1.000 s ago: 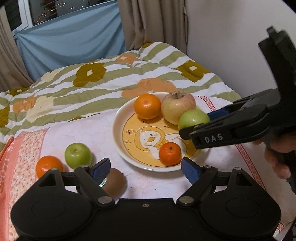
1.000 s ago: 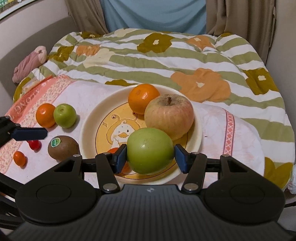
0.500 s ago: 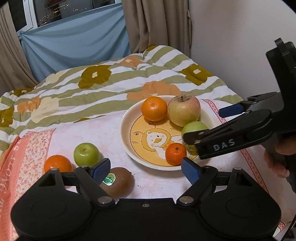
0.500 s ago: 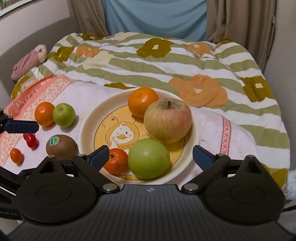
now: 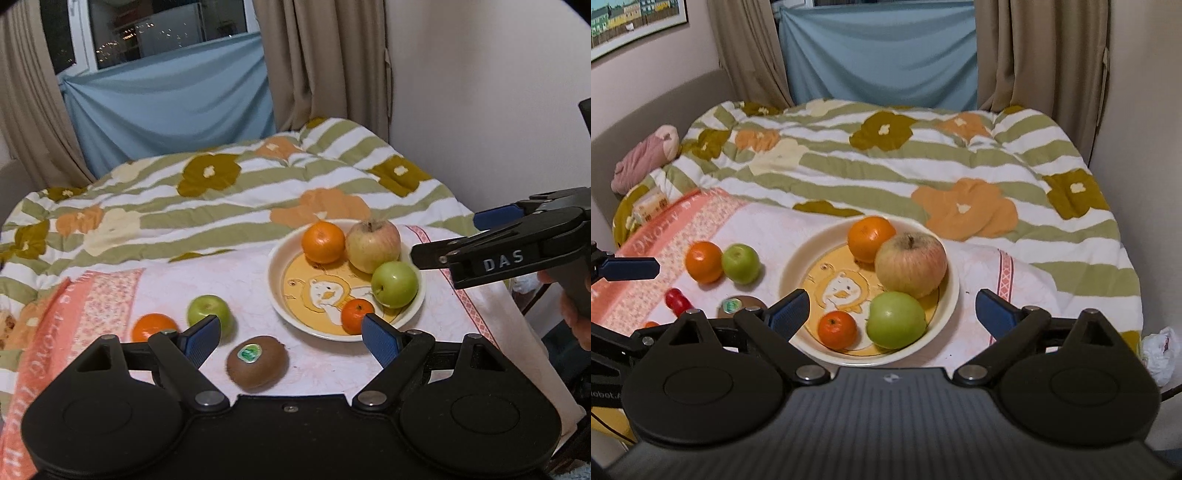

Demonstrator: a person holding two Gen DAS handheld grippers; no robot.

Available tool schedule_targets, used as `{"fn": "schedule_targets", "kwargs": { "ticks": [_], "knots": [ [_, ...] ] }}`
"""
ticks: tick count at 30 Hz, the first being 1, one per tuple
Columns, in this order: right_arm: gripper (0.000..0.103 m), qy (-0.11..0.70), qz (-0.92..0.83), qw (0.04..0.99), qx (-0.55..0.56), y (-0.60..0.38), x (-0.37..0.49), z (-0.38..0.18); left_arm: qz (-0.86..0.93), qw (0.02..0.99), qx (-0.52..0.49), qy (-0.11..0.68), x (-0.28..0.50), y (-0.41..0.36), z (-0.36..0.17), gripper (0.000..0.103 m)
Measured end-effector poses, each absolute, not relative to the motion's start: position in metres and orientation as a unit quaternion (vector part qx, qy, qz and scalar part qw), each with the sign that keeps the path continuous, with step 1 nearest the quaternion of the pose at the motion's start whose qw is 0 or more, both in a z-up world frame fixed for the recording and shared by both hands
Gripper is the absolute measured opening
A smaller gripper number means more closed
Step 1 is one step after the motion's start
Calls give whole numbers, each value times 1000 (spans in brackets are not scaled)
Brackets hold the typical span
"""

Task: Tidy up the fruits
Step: 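Withdraw both tools from the bowl toward the remaining fruit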

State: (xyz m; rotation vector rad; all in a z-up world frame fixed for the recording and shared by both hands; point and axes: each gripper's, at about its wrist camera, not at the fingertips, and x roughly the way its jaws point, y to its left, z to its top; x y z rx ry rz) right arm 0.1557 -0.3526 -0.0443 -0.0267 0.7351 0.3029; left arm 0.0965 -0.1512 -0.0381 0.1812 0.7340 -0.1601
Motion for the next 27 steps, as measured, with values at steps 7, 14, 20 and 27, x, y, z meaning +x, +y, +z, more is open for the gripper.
{"fn": "schedule_targets", "kwargs": {
  "ticks": [7,14,20,27],
  "knots": [
    [103,328,150,932,-10,-341,123,-13,-54,937,79,335,67,-120,-18,92],
    [103,310,152,938,2,-308,98,4,-39,943,96,315,47,-83,-8,101],
    [103,292,147,945,9,-277,87,4,-49,938,103,328,45,-49,-14,102],
    [103,317,119,941,19,-241,87,-12,-90,925,123,348,51,-18,-28,102]
  ]
}}
